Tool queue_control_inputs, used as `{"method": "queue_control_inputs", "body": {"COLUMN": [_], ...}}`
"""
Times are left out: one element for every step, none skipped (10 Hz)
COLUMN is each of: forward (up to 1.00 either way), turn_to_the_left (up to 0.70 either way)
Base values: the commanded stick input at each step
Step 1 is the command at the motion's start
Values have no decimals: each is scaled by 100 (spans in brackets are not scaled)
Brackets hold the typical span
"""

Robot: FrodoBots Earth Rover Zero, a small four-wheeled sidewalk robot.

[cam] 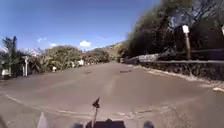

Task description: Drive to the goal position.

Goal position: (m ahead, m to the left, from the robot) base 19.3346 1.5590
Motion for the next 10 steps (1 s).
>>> {"method": "queue_control_inputs", "body": {"forward": [50,50,50,50,50,50,50,50,50,50], "turn_to_the_left": [-50,-50,-50,0,0,0,0,0,0,0]}}
